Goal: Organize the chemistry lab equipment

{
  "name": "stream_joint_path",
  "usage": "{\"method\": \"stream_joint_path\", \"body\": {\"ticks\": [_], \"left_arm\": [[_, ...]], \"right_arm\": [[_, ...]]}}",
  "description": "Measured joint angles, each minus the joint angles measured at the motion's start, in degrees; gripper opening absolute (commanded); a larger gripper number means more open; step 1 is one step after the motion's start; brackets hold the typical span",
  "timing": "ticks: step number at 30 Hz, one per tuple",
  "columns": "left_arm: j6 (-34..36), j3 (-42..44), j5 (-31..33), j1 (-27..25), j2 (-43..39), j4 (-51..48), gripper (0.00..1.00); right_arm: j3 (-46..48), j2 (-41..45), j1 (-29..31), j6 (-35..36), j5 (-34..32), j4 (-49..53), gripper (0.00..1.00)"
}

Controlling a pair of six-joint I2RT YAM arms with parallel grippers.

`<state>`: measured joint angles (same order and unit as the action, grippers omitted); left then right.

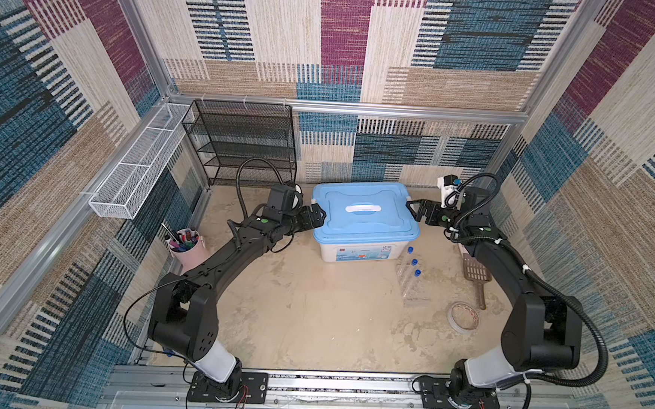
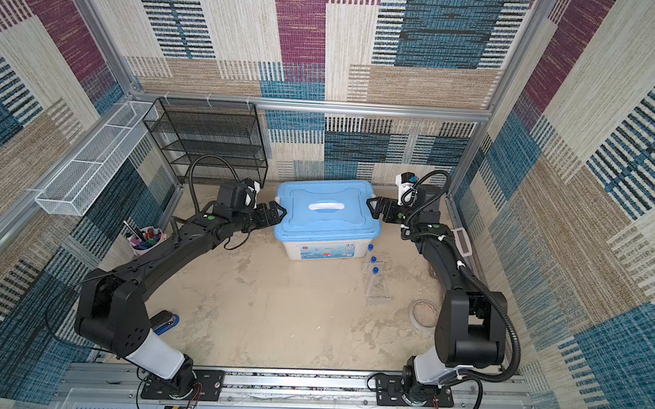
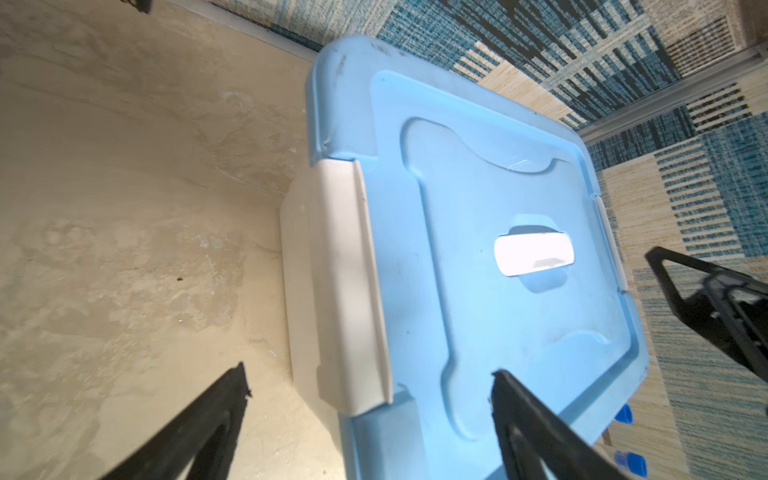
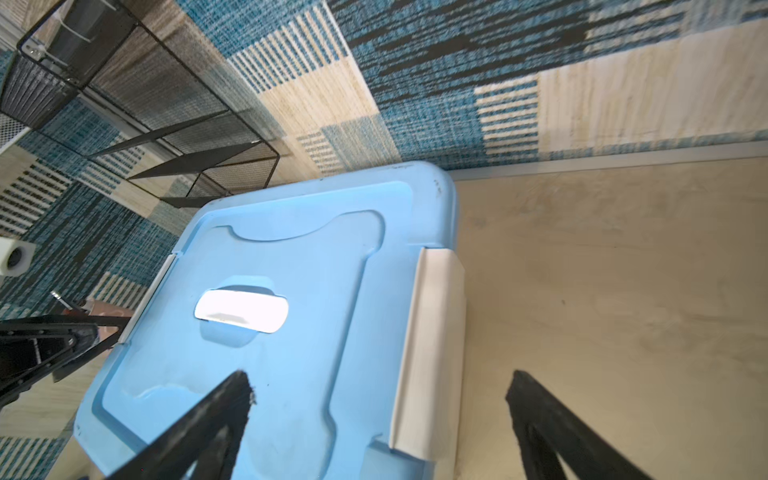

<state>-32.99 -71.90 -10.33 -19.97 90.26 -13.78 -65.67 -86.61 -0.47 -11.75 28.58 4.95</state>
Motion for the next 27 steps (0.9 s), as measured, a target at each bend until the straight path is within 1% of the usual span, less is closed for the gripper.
{"method": "stream_joint_path", "body": {"ticks": [2, 5, 8, 13, 16, 21, 27], "left_arm": [[0.44, 0.68, 1.62, 0.35, -0.94, -0.28, 0.99], [1.51, 1.92, 4.63, 0.52, -2.58, -0.87, 0.99], [3.04, 4.00, 8.81, 0.74, -4.72, -1.11, 0.99], [6.19, 10.23, 16.90, 1.53, -8.57, -0.63, 0.99], [8.76, 14.69, 21.49, 1.88, -10.88, 1.22, 0.99], [13.51, 23.37, 28.02, 2.12, -14.71, 6.51, 0.99], [19.08, 32.79, 33.18, 2.21, -17.84, 15.26, 0.99]], "right_arm": [[2.43, 2.54, -0.50, 0.07, -2.78, -1.88, 0.99], [6.21, 5.86, -1.20, 0.87, -6.58, -4.52, 0.99], [11.80, 9.31, -1.90, 1.75, -12.50, -8.72, 0.99], [25.38, 14.91, -2.71, 3.45, -20.87, -18.91, 0.99], [32.52, 16.72, -2.89, 4.76, -23.96, -25.16, 0.99], [41.40, 17.38, -2.93, 6.38, -26.60, -35.45, 0.99], [50.07, 15.74, -2.93, 8.22, -27.10, -49.59, 0.99]]}}
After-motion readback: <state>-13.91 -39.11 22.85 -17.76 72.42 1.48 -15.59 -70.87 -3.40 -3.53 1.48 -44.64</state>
